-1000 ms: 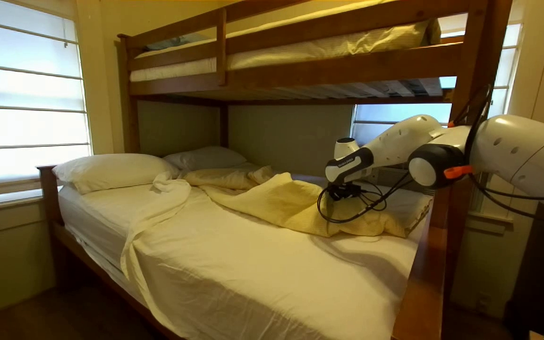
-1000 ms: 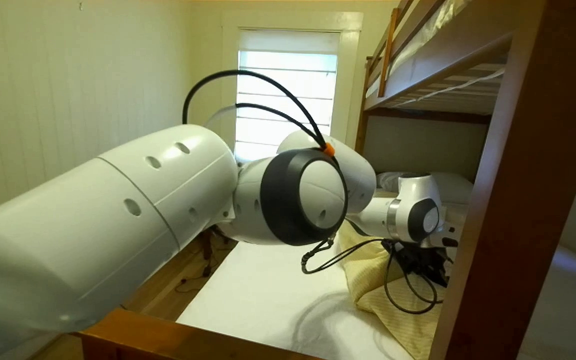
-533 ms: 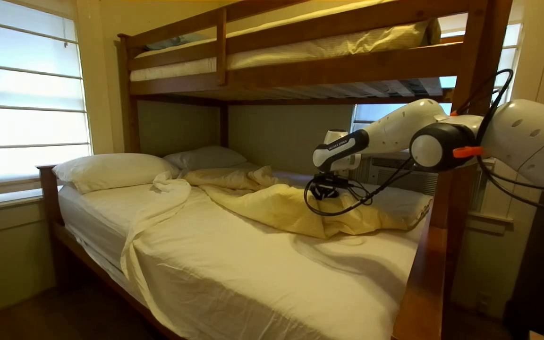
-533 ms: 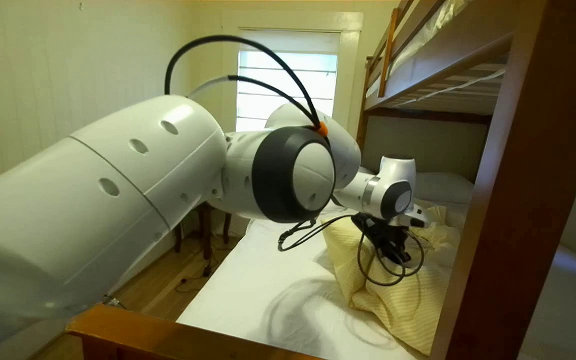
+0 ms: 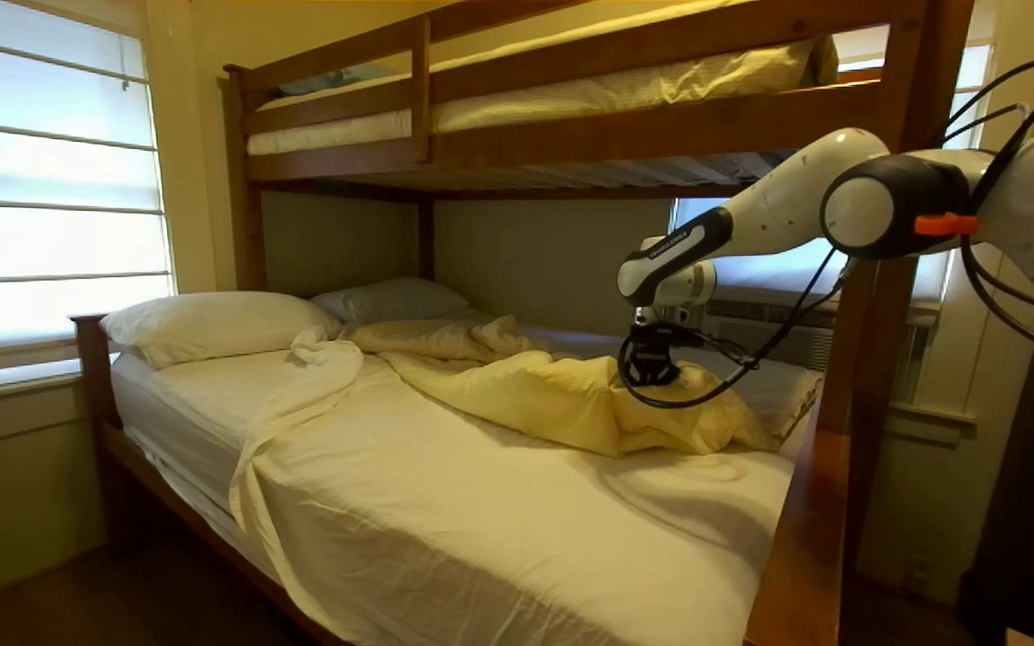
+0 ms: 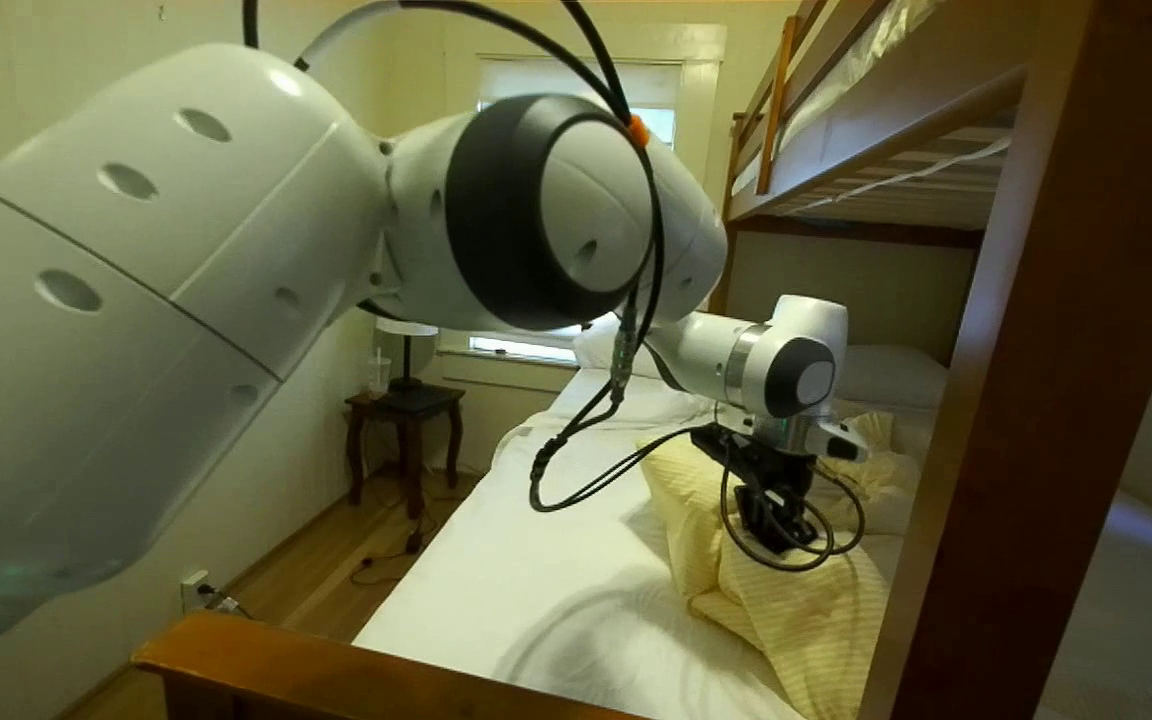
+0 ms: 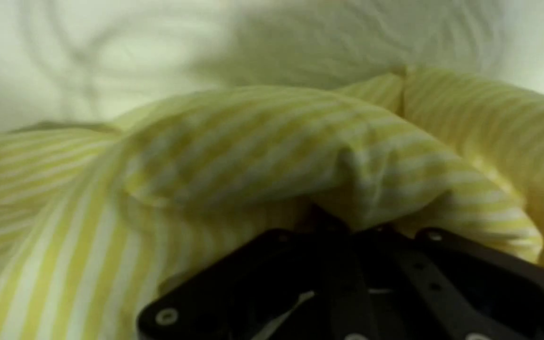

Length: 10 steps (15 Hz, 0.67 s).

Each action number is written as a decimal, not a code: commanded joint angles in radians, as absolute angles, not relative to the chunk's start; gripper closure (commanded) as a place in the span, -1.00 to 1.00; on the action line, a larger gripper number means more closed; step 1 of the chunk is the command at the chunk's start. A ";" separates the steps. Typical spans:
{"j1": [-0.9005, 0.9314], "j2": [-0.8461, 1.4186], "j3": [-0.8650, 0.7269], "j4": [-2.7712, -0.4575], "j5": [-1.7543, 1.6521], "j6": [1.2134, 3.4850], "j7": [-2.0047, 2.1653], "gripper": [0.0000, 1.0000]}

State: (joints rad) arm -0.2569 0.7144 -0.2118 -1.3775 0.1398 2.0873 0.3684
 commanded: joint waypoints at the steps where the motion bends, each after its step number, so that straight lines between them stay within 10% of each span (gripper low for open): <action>1: -0.254 0.557 -0.214 -1.614 0.131 2.026 0.306 0.98; 10: -0.235 0.552 -0.183 -1.610 0.156 2.004 0.299 0.98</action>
State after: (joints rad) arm -0.2558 0.5937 -0.2110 -1.5692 0.1399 2.0396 0.3212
